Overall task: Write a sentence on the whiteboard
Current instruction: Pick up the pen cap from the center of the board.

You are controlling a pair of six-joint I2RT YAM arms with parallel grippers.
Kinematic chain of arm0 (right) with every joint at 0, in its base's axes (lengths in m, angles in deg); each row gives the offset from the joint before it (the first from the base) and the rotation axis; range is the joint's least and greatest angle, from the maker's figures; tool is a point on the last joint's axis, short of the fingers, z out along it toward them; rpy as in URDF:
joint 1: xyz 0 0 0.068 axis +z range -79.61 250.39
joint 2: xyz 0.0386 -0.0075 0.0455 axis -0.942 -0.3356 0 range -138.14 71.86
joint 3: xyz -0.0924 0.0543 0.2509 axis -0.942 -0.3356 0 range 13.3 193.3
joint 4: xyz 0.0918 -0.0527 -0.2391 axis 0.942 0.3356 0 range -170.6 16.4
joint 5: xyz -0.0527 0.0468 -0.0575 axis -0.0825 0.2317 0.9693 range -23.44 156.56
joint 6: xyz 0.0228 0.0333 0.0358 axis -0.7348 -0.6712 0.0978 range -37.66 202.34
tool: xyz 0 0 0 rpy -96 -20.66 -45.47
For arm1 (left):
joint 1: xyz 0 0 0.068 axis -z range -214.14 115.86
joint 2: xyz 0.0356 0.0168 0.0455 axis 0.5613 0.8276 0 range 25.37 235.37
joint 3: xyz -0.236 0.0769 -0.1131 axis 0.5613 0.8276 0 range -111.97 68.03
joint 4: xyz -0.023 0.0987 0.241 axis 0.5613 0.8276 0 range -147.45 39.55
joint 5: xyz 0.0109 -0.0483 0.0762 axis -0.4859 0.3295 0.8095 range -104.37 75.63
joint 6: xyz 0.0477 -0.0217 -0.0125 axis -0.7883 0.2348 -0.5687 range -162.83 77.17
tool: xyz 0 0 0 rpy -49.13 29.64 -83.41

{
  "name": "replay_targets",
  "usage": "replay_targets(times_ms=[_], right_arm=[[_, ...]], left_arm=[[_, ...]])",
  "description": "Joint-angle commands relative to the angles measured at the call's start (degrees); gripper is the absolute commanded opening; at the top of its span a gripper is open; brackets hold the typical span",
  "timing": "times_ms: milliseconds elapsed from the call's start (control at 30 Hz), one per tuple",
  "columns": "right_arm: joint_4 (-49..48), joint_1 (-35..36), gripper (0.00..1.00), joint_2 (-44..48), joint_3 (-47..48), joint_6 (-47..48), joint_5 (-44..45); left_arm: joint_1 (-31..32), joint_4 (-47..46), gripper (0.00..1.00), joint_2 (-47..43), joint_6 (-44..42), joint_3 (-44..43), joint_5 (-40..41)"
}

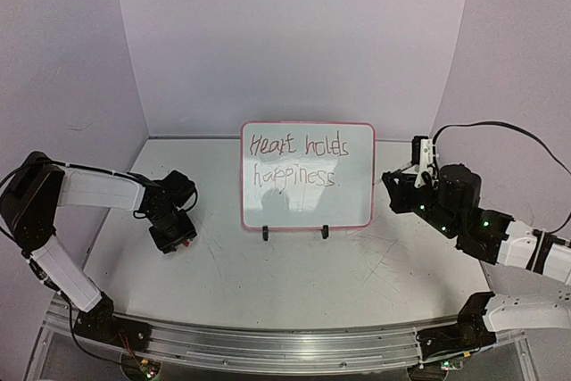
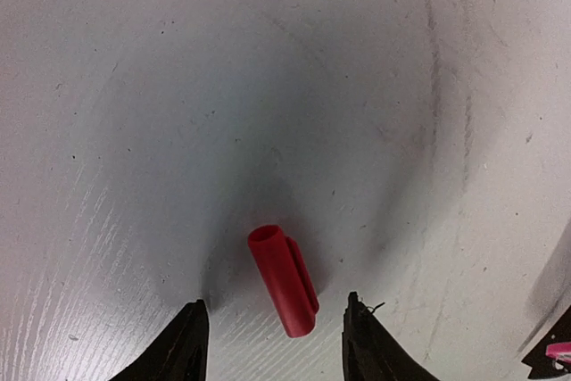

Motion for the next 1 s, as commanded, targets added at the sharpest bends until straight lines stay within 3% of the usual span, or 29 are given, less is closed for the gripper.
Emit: replay_targets(times_ms=[0, 133, 267, 400, 567, 633, 800, 967], right_arm=[[-2.09, -0.15, 0.00, 2.17, -0.99, -0.34, 0.43], [-2.11, -0.15, 0.00, 2.29, -1.32, -0.52, 0.60], [-2.27, -0.15, 0.00, 2.03, -1.40, -0.61, 0.43], [-2.23, -0.15, 0.00, 2.57, -1.46, -0.91, 0.06], [-2.16, -0.15, 0.00, 2.06, -1.18, -0.63, 0.12], [-1.70, -0.15, 0.00, 1.31, -0.47, -0.32, 0.38], [-1.42, -0.15, 0.00, 0.20, 1.65, 0.47, 0.53], [0.96, -0.15, 0.00, -2.97, 7.10, 3.95, -4.37]], left_arm=[[0.86, 0.47, 0.49, 2.14, 3.73, -1.54, 3.01], [0.91, 0.55, 0.43, 4.22, 4.32, -1.72, 5.70], [0.89, 0.55, 0.27, 8.34, 2.68, -3.84, 7.61], [0.81, 0.47, 0.22, 11.85, 1.49, -3.94, 8.39], [0.89, 0.36, 0.09, 11.47, -0.07, -3.95, 7.98], [0.90, 0.30, 0.00, 10.18, -2.38, -4.19, 7.02], [0.95, -0.07, 0.00, 1.88, -8.95, -3.76, 4.50], [1.30, -8.66, 0.00, -13.79, -19.88, 0.32, -3.58]])
